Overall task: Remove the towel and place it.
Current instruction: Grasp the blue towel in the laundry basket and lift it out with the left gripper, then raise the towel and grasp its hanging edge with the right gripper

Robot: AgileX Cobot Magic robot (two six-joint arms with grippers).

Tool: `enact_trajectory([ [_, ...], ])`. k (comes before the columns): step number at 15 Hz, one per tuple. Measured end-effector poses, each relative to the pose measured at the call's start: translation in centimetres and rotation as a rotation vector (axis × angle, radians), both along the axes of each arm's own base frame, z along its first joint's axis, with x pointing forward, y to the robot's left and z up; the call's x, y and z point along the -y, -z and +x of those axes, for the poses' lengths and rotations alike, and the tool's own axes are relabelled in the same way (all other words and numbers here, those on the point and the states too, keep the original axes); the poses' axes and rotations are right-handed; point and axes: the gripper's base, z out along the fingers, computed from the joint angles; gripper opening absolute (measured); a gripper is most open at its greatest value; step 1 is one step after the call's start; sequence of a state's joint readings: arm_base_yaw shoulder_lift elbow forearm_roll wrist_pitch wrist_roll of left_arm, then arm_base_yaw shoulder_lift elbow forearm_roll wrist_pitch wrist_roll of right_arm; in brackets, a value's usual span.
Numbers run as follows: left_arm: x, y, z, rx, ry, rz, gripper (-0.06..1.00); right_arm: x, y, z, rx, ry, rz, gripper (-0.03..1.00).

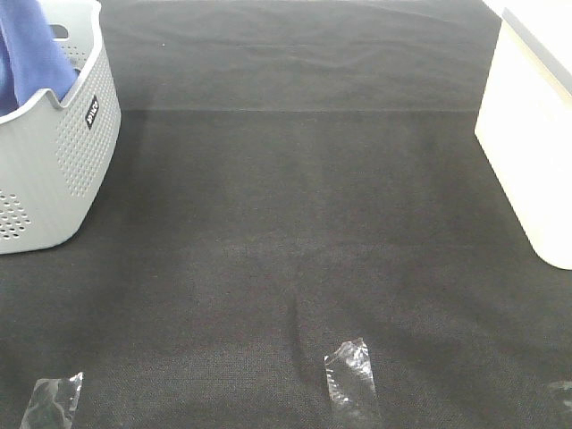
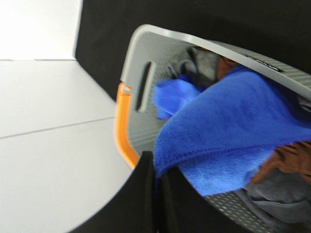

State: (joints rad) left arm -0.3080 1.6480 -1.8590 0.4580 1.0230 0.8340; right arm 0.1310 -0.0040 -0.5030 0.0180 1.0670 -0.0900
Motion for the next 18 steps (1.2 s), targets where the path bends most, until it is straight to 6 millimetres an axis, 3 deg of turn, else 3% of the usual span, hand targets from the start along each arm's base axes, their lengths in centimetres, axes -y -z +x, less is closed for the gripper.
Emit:
enact_trajectory([
  [5, 3.7, -5.0, -3.0, 0.18, 0.08, -0.027, 0.0, 0.0, 0.0, 0.0, 0.0, 0.0, 0.0, 0.76],
  [8, 6.4, -6.1, -4.7, 0.206, 0.158, -0.033, 0.0, 0.0, -0.3, 0.1, 0.025, 0.0, 0.004, 0.76],
  [10, 8.1, -6.4, -5.6, 0.222, 0.211, -0.027, 0.0, -0.5, -1.5, 0.9, 0.096, -0.023, 0.059, 0.76],
  [11, 10.1, -6.6, -6.8, 0.239, 0.282, -0.021, 0.0, -1.1, -2.7, 3.0, 0.153, -0.047, 0.112, 0.76],
  [13, 11.9, -6.8, -7.9, 0.264, 0.351, -0.029, 0.0, -2.0, -3.3, 6.2, 0.135, -0.099, 0.111, 0.76],
  [16, 14.5, -7.1, -9.7, 0.295, 0.459, -0.052, 0.0, -3.9, -2.4, 11.6, 0.055, -0.277, 0.046, 0.76],
  [18, 15.4, -7.1, -10.4, 0.303, 0.497, -0.06, 0.0, -5.1, -1.5, 14.0, 0.013, -0.371, 0.061, 0.76],
])
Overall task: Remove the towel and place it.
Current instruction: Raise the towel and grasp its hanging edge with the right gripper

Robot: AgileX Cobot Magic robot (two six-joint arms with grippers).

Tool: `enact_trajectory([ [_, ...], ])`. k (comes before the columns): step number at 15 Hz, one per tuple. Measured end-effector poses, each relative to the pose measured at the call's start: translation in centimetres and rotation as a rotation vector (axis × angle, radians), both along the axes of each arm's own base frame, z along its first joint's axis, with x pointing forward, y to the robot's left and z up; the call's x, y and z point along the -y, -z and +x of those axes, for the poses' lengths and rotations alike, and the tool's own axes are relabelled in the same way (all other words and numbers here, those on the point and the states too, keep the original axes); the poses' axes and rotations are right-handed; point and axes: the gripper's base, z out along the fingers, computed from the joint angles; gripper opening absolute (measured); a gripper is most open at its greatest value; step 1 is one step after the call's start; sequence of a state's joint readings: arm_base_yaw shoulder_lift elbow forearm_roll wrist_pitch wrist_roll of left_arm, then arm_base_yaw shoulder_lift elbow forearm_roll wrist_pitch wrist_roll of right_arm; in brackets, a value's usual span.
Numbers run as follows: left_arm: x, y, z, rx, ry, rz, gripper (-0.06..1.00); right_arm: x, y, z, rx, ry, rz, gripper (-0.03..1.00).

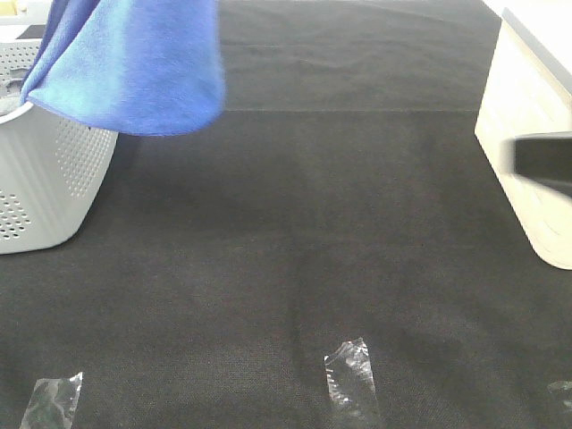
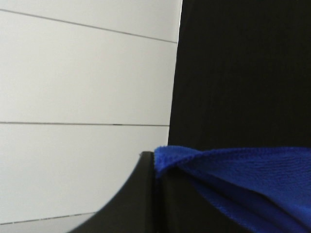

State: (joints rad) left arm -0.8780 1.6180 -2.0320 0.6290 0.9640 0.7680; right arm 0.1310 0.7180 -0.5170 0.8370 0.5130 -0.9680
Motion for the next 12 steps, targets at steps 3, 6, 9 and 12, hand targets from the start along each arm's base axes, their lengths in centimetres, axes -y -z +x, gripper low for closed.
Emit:
enact_trajectory([
  [3, 1.1, 0.0, -1.0, 0.001, 0.047, -0.004, 0.0, -2.2, 2.1, 4.6, -0.03, -0.189, 0.062, 0.76],
  [6, 1.5, 0.0, -1.3, -0.008, 0.081, -0.034, 0.0, -4.2, 2.0, 8.2, 0.015, -0.372, 0.163, 0.76],
  [9, 2.0, 0.2, -1.6, -0.067, 0.125, -0.086, 0.0, -5.7, 3.2, 12.3, -0.026, -0.51, 0.255, 0.76],
  [12, 2.4, 0.1, -1.8, -0.08, 0.163, -0.131, 0.0, -6.8, 4.0, 15.4, -0.051, -0.634, 0.337, 0.76],
])
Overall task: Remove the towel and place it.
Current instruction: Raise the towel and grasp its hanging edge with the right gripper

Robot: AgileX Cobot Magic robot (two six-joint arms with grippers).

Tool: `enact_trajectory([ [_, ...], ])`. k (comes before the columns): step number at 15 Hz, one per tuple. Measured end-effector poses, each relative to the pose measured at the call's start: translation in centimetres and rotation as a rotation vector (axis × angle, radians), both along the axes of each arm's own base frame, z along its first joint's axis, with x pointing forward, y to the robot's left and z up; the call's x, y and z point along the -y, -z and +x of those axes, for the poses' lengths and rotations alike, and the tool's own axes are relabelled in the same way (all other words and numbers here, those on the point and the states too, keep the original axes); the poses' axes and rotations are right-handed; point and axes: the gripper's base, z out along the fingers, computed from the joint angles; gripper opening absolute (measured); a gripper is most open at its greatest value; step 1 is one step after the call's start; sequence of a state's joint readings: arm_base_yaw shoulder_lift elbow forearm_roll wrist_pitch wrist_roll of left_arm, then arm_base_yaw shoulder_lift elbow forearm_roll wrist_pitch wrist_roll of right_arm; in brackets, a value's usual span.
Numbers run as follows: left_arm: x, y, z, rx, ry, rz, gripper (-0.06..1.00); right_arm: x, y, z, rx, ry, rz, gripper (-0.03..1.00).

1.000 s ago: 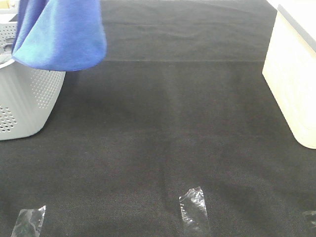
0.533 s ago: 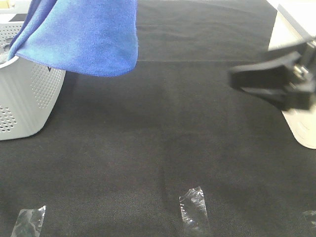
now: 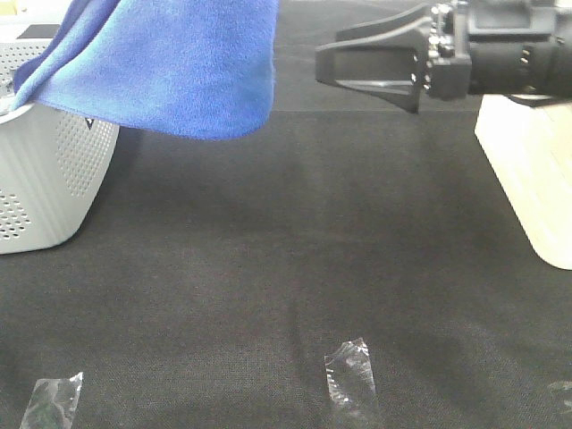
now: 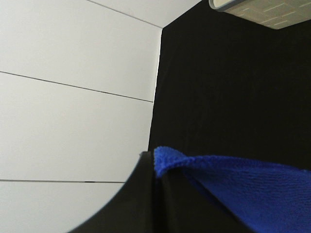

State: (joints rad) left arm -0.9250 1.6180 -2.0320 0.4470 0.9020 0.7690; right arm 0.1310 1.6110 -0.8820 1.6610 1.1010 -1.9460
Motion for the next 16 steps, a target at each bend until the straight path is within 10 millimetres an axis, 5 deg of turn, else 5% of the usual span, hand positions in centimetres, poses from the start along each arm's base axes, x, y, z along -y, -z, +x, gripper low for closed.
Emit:
enact_trajectory([
  [11, 0.8, -0.5, -0.4, -0.002, 0.077, -0.107, 0.0, -0.6, 0.4, 1.0, -0.026, -0.11, 0.012, 0.76],
  [16, 0.7, -0.5, -0.3, 0.009, 0.067, -0.094, 0.0, -3.2, 2.5, 0.5, -0.063, -0.182, -0.059, 0.76],
])
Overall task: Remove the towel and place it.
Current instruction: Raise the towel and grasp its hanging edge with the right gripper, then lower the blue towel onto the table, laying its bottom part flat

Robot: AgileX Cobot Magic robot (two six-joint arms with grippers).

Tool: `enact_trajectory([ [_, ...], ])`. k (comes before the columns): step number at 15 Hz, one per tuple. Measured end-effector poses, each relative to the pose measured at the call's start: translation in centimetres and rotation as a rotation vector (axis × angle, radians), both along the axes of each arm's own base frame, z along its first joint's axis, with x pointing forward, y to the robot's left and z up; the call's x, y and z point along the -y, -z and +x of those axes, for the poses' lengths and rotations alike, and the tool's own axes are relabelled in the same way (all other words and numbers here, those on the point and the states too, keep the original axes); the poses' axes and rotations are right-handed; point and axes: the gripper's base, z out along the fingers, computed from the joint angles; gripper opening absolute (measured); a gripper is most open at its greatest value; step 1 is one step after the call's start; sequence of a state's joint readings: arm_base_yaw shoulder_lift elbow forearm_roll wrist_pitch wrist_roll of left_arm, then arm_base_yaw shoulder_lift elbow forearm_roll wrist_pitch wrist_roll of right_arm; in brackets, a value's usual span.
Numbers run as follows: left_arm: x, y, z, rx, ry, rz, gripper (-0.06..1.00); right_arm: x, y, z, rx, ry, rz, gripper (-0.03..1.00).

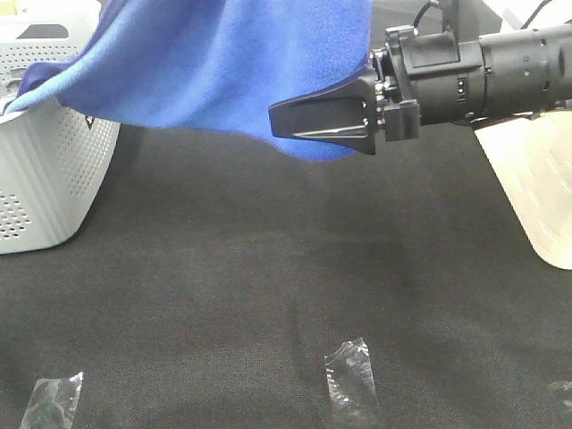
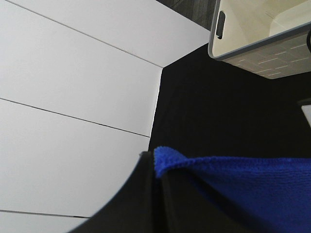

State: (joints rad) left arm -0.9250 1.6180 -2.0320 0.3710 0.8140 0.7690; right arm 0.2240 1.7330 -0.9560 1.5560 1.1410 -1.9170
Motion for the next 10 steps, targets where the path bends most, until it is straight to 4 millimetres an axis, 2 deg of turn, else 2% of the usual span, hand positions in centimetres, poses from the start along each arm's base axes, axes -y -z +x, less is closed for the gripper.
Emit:
enact_trajectory([
  [4, -0.87, 0.38, 0.45, 0.019, -0.082, 0.107, 0.0, 0.15, -0.77, -0.82, 0.009, -0.048, -0.022, 0.76],
  [7, -0.89, 0.37, 0.45, 0.023, -0.085, 0.111, 0.0, 0.29, -0.41, -0.9, 0.001, -0.052, -0.07, 0.75],
  [8, -0.9, 0.36, 0.46, 0.025, -0.086, 0.112, 0.0, 0.34, -0.3, -0.81, 0.004, -0.043, -0.083, 0.72],
  [10, -0.93, 0.36, 0.48, 0.027, -0.089, 0.115, 0.0, 0.44, -0.08, -0.66, 0.011, -0.028, -0.11, 0.58],
])
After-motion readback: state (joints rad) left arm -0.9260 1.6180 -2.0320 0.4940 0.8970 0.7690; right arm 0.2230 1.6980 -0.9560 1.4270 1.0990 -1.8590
